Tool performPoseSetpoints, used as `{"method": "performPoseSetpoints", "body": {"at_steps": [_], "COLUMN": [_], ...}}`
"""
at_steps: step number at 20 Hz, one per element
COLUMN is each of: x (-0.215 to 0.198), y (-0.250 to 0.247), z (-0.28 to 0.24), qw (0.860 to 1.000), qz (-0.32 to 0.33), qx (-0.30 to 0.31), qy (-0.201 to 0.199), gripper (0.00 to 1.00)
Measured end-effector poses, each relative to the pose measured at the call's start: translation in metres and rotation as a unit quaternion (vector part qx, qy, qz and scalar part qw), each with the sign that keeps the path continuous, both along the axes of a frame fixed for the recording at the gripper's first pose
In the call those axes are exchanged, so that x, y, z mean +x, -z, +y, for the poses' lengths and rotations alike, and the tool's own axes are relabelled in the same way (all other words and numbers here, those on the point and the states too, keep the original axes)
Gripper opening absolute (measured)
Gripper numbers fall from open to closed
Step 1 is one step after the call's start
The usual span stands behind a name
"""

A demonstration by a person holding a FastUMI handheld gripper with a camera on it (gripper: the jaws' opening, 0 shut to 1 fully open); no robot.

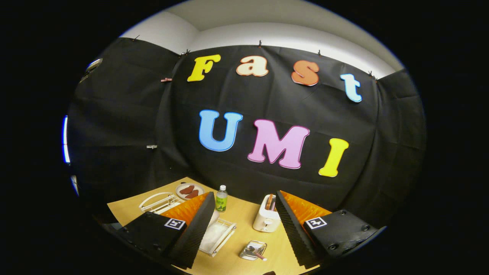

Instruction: Take the plate from the dish rack, then take the spoon from the basket and place it into the plate.

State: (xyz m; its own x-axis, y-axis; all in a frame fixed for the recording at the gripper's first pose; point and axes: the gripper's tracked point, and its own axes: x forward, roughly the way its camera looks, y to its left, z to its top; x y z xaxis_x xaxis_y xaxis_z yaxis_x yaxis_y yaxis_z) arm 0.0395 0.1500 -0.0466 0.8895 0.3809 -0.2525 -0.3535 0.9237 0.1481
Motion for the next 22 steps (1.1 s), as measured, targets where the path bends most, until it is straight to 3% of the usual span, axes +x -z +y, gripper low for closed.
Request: {"method": "performPoseSetpoints", "body": {"at_steps": [5, 10, 22], "x": [0.024, 0.041, 0.063], "y": [0.036, 0.091, 0.207], "z": [0.066, 0.107, 0.155], "qw": [0.994, 0.985, 0.949], "qz": [0.086, 0.162, 0.314], "qx": [0.052, 0.033, 0.002], "qy": [-0.036, -0.054, -0.022], "gripper": [0.98, 0.98, 0.98]}}
